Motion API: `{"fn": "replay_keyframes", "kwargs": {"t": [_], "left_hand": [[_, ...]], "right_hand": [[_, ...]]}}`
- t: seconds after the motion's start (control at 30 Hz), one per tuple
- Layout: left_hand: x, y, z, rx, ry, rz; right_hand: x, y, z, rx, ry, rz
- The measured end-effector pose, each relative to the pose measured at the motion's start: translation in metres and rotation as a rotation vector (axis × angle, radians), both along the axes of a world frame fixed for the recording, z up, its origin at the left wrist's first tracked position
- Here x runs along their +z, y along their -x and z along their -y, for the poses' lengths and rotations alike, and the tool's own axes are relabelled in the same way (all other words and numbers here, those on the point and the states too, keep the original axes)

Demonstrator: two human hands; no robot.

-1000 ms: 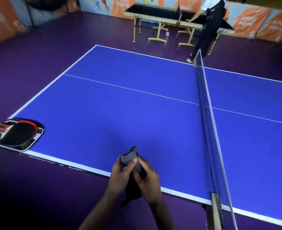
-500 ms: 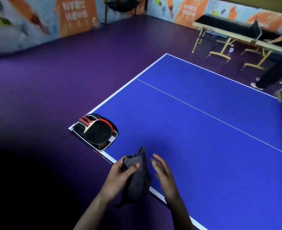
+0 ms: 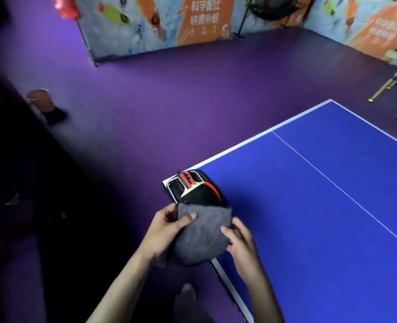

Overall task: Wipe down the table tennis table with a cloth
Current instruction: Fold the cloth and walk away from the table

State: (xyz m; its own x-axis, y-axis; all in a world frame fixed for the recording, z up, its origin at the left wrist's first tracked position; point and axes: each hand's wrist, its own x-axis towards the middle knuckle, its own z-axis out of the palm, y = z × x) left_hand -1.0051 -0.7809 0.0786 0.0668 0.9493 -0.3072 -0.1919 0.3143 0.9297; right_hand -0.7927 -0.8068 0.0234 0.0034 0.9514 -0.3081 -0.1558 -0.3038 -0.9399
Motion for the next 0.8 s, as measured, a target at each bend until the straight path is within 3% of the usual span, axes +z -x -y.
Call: {"fn": "replay_keyframes", "kwargs": {"t": [0.17, 0.27, 0.4, 0.53, 0.8], "left_hand": [[0.005, 0.044, -0.034, 0.183, 0.106, 0.024], [0.007, 0.067, -0.053, 0.241, 0.139, 0.086], [0.003, 0.091, -0.081, 0.319, 0.024, -0.003], [-0.006, 0.127, -0.119, 0.463, -0.010, -0.092], [-0.014, 0.233, -0.234, 0.334, 0.017, 0.085]], "right_hand": [[0.007, 0.036, -0.066, 0.054, -0.084, 0.054], [0.003, 0.064, -0.103, 0.072, -0.126, 0.188], [-0.002, 0.109, -0.138, -0.013, -0.163, 0.228], [0.003, 0.170, -0.173, 0.107, -0.213, 0.232], [0.016, 0.297, -0.284, 0.287, -0.270, 0.281]]}}
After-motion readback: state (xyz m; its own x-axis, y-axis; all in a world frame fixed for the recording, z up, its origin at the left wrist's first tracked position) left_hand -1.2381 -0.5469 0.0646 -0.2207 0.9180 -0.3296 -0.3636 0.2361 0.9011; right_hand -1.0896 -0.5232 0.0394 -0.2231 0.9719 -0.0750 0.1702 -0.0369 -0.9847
